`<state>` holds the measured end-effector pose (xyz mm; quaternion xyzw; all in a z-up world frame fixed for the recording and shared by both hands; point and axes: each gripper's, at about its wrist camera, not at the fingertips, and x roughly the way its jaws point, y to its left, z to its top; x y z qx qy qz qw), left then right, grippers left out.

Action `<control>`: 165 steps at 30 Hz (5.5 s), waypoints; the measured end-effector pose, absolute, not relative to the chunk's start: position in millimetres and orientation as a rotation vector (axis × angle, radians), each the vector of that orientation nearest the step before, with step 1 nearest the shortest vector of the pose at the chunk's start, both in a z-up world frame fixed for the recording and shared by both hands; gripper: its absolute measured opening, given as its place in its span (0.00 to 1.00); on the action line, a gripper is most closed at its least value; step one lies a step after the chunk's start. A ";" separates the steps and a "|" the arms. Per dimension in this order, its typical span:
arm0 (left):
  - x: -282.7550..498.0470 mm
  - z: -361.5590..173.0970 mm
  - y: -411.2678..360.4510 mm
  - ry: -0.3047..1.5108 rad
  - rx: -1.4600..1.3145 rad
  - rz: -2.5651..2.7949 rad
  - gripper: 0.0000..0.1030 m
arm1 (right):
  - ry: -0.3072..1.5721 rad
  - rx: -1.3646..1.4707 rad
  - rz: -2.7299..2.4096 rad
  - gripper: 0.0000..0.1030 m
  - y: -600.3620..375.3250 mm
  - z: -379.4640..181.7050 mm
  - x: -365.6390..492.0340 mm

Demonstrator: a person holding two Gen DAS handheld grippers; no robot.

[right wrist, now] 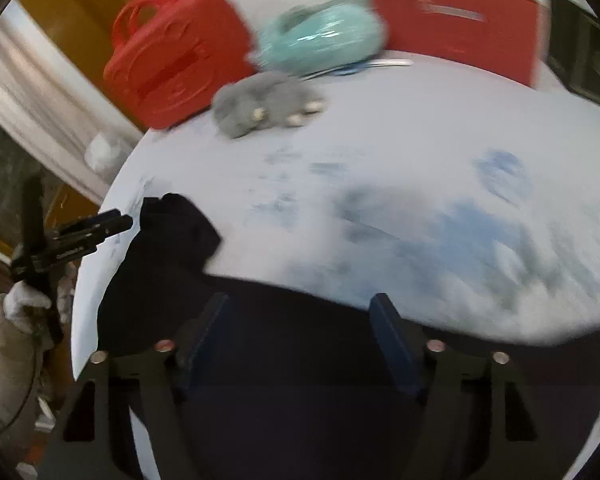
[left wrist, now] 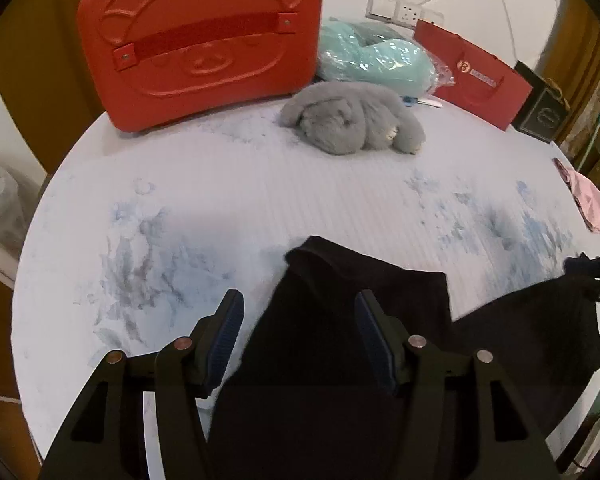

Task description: Fold clothes

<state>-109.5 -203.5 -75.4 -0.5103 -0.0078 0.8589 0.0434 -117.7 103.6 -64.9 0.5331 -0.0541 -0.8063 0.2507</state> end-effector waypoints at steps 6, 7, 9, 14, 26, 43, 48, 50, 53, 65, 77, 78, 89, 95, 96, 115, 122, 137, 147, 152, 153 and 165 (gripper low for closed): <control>-100.6 -73.3 -214.0 -0.068 -1.540 2.627 0.57 | -0.118 1.453 -2.115 0.62 43.0 -74.3 -125.3; -100.7 -74.9 -216.1 -0.061 -1.540 2.617 0.57 | -0.116 1.457 -2.111 0.62 35.2 -75.0 -123.7; -102.3 -78.7 -220.9 -0.049 -1.537 2.595 0.57 | -0.108 1.464 -2.112 0.62 20.7 -77.4 -120.6; -113.8 -90.9 -223.3 0.041 -1.519 2.510 0.57 | -0.179 1.505 -2.165 0.63 2.2 -90.9 -120.9; -162.7 -120.6 -207.4 0.134 -1.537 2.360 0.57 | -0.192 1.573 -2.237 0.71 -36.2 -110.2 -137.3; -161.3 -124.3 -188.6 0.169 -1.496 2.312 0.14 | -0.052 1.602 -2.222 0.40 -54.7 -121.2 -154.7; -149.2 -113.1 -186.4 0.171 -1.487 2.360 0.07 | -0.040 1.556 -2.202 0.11 -48.1 -117.3 -148.3; -139.5 -103.1 -189.8 0.155 -1.452 2.390 0.06 | -0.014 1.481 -2.207 0.11 -47.2 -104.5 -137.3; -122.6 -80.4 -193.4 0.130 -1.383 2.442 0.06 | 0.043 1.371 -2.210 0.11 -46.8 -84.7 -119.1; -9.3 -96.8 -200.7 0.068 -1.516 2.500 0.12 | 0.223 1.307 -2.017 0.27 -29.4 -82.9 -43.3; 21.1 -47.5 -231.1 -0.150 -1.491 2.646 0.34 | 0.050 1.286 -2.027 0.33 10.7 -59.0 -47.5; 17.4 -41.4 -230.1 -0.162 -1.467 2.663 0.35 | 0.040 1.281 -2.031 0.33 8.8 -57.2 -46.1; -11.3 -114.1 -198.9 -0.030 -1.673 2.570 0.34 | 0.170 1.454 -1.977 0.31 -43.2 -109.6 -45.1; -1.9 -123.9 -199.5 0.004 -1.651 2.605 0.37 | 0.207 1.507 -2.008 0.29 -6.0 -116.7 -39.1; -0.4 -121.3 -198.4 0.004 -1.653 2.627 0.37 | 0.185 1.500 -2.020 0.29 6.5 -114.0 -38.2; 23.3 -124.4 -128.3 -0.006 -1.652 2.715 0.56 | -0.041 1.548 -2.244 0.34 199.7 -104.9 -44.9; 18.8 -123.9 -122.3 -0.036 -1.700 2.758 0.59 | 0.019 1.533 -2.202 0.35 253.9 -96.7 -60.9; 52.0 -104.0 85.7 -0.516 -1.802 2.975 0.59 | 0.273 1.358 -1.847 0.35 342.8 -105.0 -113.5; 59.9 -123.3 199.2 -0.587 -1.868 2.947 0.64 | 0.455 1.290 -1.668 0.78 347.2 -117.8 -106.0; 59.4 -121.6 241.3 -0.643 -1.911 2.971 0.64 | 0.487 1.228 -1.563 0.80 359.7 -120.8 -103.3; 59.6 -121.3 250.4 -0.658 -1.912 2.988 0.64 | 0.503 1.208 -1.547 0.75 363.3 -120.0 -104.1; 78.0 -118.0 345.9 -0.869 -2.002 3.127 0.74 | 0.587 1.000 -1.461 0.73 414.9 -113.6 -128.8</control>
